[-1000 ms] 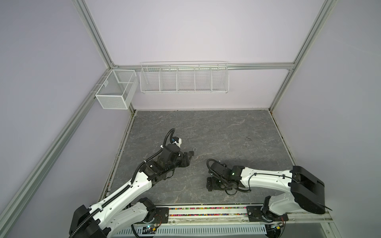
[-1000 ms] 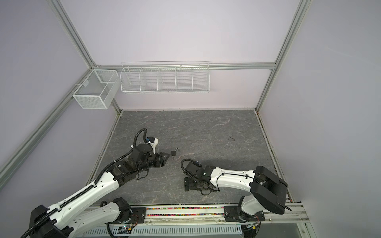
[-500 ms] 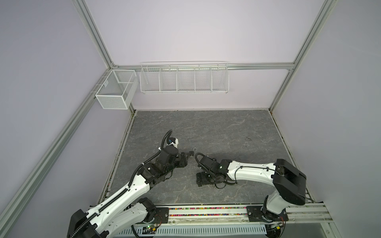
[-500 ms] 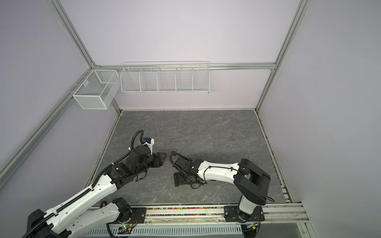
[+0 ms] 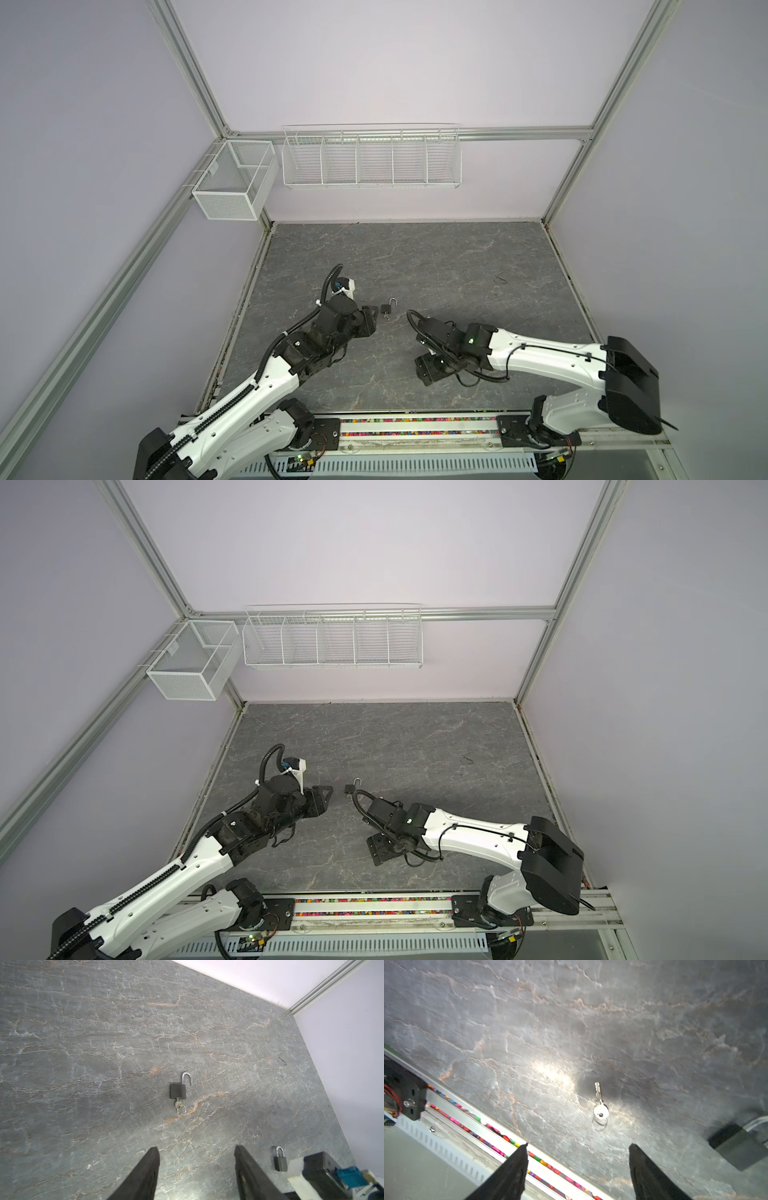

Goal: Unlock with the key
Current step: 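Position the open right gripper above the loose silver key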

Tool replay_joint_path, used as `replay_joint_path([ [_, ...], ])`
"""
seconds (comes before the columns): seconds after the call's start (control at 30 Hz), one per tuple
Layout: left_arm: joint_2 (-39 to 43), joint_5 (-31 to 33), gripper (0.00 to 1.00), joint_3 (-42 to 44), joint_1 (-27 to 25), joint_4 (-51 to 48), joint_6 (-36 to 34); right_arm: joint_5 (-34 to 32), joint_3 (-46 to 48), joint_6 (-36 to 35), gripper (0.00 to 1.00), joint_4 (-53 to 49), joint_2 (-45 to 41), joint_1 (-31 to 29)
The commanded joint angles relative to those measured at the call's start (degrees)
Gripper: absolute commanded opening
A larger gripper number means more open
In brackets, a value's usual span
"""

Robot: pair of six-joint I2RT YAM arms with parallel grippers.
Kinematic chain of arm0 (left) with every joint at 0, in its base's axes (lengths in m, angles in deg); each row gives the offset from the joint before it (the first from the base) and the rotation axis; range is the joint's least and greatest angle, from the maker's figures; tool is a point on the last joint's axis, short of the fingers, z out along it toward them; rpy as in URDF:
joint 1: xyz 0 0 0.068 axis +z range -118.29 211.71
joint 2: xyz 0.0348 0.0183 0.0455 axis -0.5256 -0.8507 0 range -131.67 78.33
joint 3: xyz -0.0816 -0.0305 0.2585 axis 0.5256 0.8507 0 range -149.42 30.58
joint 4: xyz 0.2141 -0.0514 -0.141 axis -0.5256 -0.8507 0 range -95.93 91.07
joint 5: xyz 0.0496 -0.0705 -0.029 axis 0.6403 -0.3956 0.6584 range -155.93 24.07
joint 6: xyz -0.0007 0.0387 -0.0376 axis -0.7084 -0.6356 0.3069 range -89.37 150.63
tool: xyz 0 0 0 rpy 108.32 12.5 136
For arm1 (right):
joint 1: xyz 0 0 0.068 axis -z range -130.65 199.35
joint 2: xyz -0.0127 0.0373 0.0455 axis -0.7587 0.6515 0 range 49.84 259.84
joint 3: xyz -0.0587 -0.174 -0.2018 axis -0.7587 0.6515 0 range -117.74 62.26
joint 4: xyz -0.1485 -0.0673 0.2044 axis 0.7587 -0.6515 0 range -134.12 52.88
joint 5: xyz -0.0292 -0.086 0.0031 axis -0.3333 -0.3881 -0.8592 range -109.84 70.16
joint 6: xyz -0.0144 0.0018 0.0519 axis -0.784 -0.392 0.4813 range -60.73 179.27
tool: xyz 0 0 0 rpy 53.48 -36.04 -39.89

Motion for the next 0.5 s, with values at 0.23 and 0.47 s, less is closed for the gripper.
replay_joint_path([
  [0.23, 0.0, 0.0, 0.58, 0.8, -0.1, 1.3, 3.4, -2.2, 0.9, -7.3, 0.62, -1.7, 5.2, -3.3],
  [0.47, 0.4, 0.3, 0.59, 1.2, -0.1, 1.3, 4.3, -3.4, 0.9, -9.3, 0.56, -1.0, 7.5, -3.2],
])
